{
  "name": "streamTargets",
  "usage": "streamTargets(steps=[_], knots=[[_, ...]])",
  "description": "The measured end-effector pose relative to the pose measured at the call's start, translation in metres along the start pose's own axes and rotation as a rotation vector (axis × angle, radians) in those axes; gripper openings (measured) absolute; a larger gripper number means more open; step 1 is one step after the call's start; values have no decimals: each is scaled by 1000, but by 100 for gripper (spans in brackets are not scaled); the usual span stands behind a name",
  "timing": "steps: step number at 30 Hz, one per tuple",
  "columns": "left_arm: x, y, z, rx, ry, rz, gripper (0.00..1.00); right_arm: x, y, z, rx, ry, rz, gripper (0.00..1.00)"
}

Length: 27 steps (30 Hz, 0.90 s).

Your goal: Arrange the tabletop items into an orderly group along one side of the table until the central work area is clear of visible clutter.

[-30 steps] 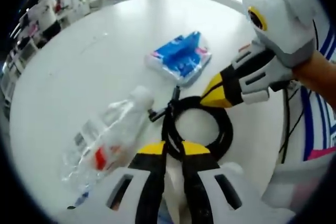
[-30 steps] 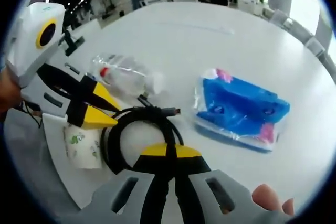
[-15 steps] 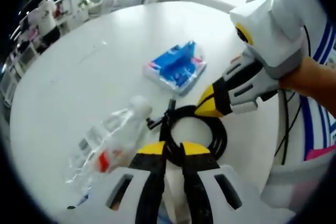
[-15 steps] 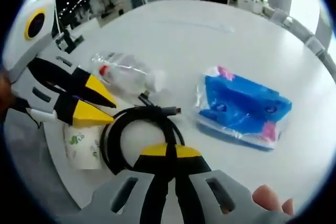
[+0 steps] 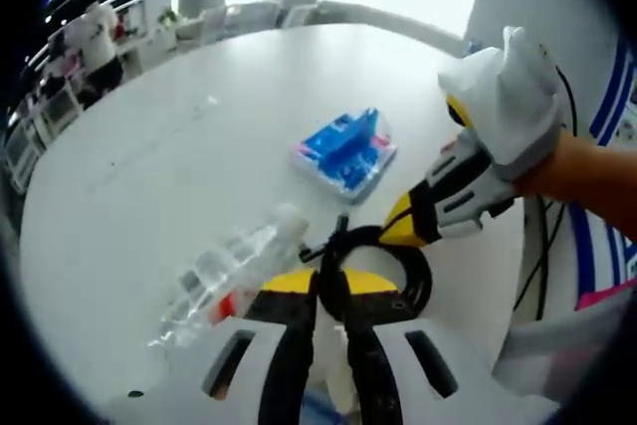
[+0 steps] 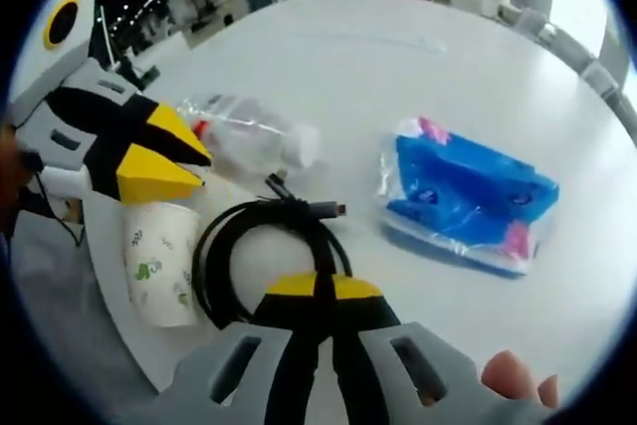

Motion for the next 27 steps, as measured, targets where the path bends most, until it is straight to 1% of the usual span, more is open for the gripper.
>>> streamTargets(steps=[8, 14, 18, 23, 24, 27], knots=[[15, 14, 0, 25, -47, -22, 6, 2, 2, 4, -19, 9, 5, 2], [26, 24, 4, 49, -66, -37, 5, 4, 3, 4, -9, 12, 12, 3], [36, 29, 6, 56, -85, -46, 6, 4, 4, 5, -2, 18, 20, 3], [52, 40, 11, 64, -111, -64, 6, 7, 6, 4, 11, 6, 33, 7], [54, 42, 12, 68, -115, -68, 6, 9, 7, 4, 12, -2, 37, 8], [64, 47, 17, 72, -134, -74, 6, 15, 8, 1, 14, -32, 42, 9]])
Point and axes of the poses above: the point that each gripper's makers call its tool centre point, and the gripper's own axes: x roughly backward along the fingers, y roughly to its left, z roughly out of its underside, the point moved 8 cm from there along x, roughly backward along the fingers, and after that the axes turned 3 degrees about -x, right-handed, at the moved point
